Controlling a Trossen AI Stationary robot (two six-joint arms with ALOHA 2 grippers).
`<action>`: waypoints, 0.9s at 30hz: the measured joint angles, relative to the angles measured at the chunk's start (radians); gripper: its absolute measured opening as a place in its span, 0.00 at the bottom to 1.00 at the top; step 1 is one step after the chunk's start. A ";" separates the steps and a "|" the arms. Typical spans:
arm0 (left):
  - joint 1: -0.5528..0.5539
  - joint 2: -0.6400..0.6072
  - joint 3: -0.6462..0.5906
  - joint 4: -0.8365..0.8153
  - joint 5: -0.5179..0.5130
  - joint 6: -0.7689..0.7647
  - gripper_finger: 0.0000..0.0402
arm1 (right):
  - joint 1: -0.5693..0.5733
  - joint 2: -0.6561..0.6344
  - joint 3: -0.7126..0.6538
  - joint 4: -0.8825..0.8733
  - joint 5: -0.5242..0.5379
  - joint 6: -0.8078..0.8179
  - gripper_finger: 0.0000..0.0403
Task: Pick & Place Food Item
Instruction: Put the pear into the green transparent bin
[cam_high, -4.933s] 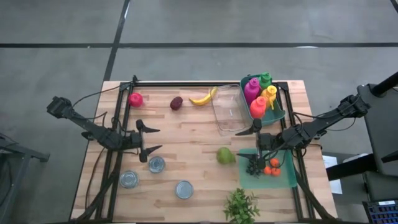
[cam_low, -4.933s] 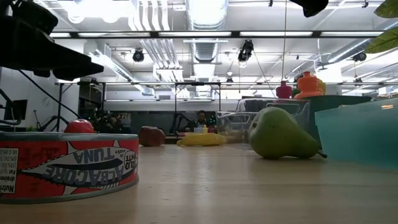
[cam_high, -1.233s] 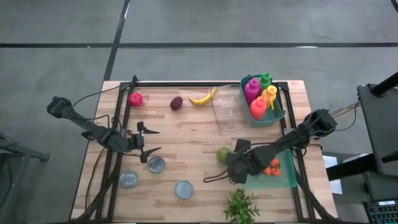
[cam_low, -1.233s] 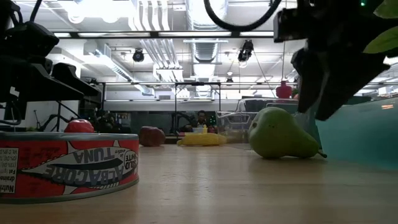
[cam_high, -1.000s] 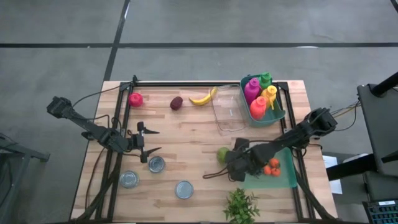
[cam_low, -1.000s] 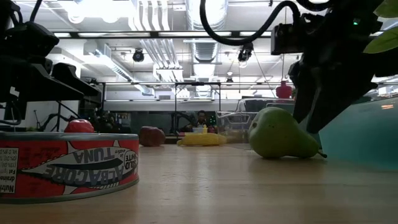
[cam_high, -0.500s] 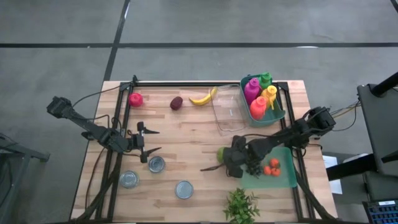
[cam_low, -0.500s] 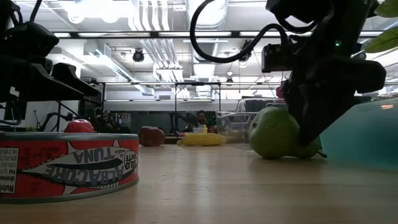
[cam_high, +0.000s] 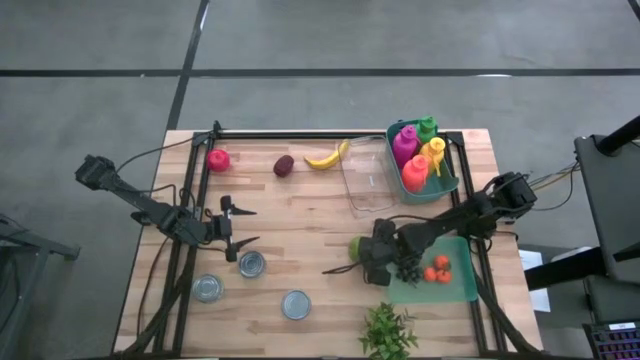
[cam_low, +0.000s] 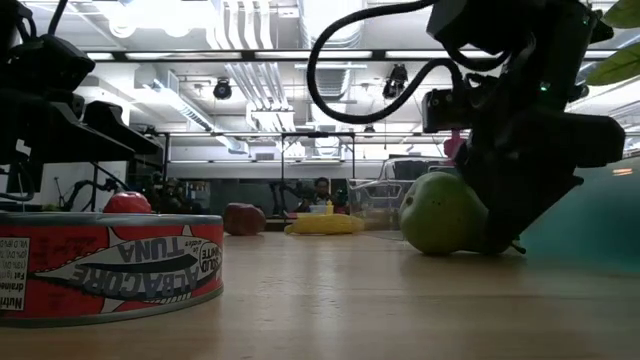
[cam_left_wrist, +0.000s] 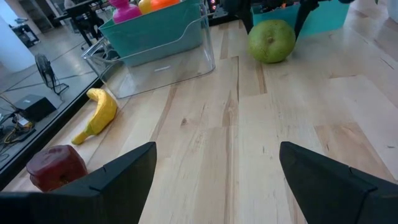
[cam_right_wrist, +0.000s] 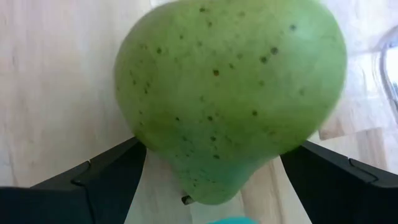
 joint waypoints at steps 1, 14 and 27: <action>0.000 0.000 0.000 0.000 0.000 0.000 0.85 | -0.001 0.004 0.000 0.004 0.000 -0.001 0.89; 0.000 0.000 0.000 0.000 0.000 0.000 0.85 | -0.006 0.019 0.001 0.006 0.006 0.000 0.89; 0.000 0.000 0.000 0.000 0.000 0.000 0.85 | -0.005 0.021 0.006 0.010 0.020 0.016 0.72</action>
